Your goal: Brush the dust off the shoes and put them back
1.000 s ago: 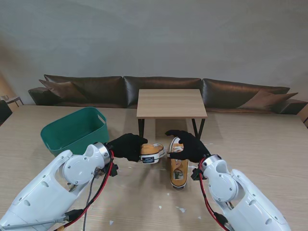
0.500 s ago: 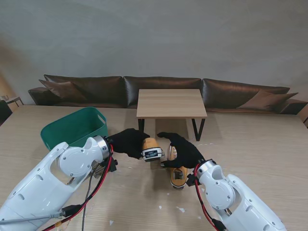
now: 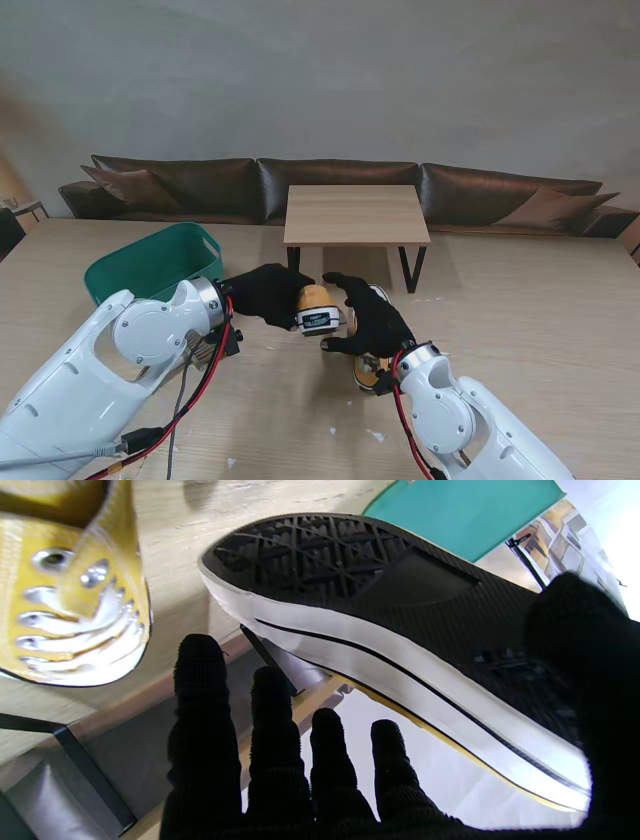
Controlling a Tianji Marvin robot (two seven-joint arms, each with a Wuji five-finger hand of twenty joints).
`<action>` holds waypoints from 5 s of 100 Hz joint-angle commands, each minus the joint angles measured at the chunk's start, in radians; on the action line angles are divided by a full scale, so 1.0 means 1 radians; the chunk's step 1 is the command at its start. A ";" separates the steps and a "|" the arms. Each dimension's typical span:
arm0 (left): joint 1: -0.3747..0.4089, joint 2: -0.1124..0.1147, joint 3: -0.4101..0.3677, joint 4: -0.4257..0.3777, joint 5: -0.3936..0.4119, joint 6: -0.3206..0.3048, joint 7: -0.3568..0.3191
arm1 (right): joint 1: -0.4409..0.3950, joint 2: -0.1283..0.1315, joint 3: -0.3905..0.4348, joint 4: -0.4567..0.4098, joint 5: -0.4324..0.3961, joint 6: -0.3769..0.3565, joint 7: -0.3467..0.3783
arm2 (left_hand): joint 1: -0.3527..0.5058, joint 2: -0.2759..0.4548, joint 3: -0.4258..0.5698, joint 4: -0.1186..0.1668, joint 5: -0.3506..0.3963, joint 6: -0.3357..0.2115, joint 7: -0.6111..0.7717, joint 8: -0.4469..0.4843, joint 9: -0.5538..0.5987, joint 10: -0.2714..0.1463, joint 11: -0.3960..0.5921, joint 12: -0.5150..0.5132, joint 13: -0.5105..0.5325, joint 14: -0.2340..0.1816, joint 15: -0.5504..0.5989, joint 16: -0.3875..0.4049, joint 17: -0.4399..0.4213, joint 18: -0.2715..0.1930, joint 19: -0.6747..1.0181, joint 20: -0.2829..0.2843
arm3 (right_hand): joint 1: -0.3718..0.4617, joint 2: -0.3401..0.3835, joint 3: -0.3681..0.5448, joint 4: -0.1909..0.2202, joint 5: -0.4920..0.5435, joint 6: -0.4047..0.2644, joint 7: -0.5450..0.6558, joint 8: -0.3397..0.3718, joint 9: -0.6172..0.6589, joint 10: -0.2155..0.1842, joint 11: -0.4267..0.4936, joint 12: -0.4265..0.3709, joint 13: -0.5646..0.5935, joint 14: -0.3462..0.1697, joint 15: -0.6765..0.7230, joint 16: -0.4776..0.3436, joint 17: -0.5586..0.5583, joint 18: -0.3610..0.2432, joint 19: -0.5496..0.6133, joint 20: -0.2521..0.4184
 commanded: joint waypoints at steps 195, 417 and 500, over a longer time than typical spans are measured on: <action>0.398 -0.048 -0.293 -0.197 0.259 0.092 0.312 | -0.032 -0.155 -0.208 -0.079 0.194 0.207 -0.334 | -0.206 0.379 -0.253 0.051 0.022 0.072 -0.993 0.092 -0.397 0.099 -0.235 -0.720 -0.517 0.139 -0.497 -0.352 -0.525 0.045 -0.514 -0.054 | 0.314 0.097 0.197 -0.148 0.877 0.080 0.732 -0.103 1.238 0.032 0.063 0.169 0.771 -0.035 0.703 0.245 0.252 0.017 0.684 -0.124; 0.505 -0.065 -0.268 -0.141 0.200 0.283 0.360 | 0.373 -0.372 -0.465 0.407 0.263 0.846 -0.210 | -0.167 0.488 -0.395 0.074 0.067 0.152 -0.992 0.117 -0.363 0.160 -0.211 -0.627 -0.538 0.201 -0.439 -0.301 -0.573 0.057 -0.563 0.035 | 0.006 0.348 0.057 0.053 0.442 0.199 0.315 -0.109 0.721 0.098 0.167 0.143 0.598 0.071 0.565 0.223 -0.116 0.016 0.757 0.014; 0.458 -0.065 -0.238 -0.101 0.167 0.306 0.344 | 0.436 -0.336 -0.497 0.404 0.167 0.900 -0.137 | -0.162 0.510 -0.419 0.077 0.071 0.162 -0.996 0.121 -0.350 0.168 -0.213 -0.610 -0.537 0.216 -0.429 -0.292 -0.580 0.059 -0.552 0.040 | -0.022 0.348 0.042 0.059 0.374 0.210 0.318 -0.154 0.723 0.092 0.170 0.134 0.605 0.071 0.587 0.217 -0.119 0.020 0.753 0.008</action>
